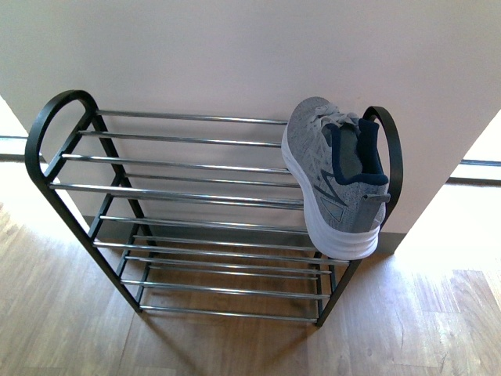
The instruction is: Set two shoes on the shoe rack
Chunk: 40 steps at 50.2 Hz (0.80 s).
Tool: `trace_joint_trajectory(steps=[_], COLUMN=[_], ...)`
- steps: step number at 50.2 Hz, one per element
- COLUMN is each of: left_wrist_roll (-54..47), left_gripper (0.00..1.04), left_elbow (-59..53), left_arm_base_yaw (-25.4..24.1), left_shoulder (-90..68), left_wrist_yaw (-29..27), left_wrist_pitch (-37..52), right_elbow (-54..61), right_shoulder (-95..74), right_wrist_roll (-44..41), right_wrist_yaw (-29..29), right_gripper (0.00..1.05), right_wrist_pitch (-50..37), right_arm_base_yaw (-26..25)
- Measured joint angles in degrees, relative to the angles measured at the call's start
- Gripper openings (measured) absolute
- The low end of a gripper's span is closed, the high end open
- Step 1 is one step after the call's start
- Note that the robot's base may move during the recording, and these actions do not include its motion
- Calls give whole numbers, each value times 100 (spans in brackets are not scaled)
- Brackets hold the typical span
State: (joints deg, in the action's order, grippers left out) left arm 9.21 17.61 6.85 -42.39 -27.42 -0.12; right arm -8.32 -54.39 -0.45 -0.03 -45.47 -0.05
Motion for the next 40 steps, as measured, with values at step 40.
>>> trace_joint_trajectory(steps=[40], left_wrist_roll=[0], left_gripper=[2], left_elbow=[0], left_arm_base_yaw=[0], left_shoulder=[0], left_wrist_yaw=[0], left_wrist_pitch=[0], right_elbow=[723], right_shoulder=[2396], right_wrist_roll=[2], right_wrist_yaw=[2], right_gripper=[2], right_wrist_pitch=[1556], right_arm_base_yaw=[0])
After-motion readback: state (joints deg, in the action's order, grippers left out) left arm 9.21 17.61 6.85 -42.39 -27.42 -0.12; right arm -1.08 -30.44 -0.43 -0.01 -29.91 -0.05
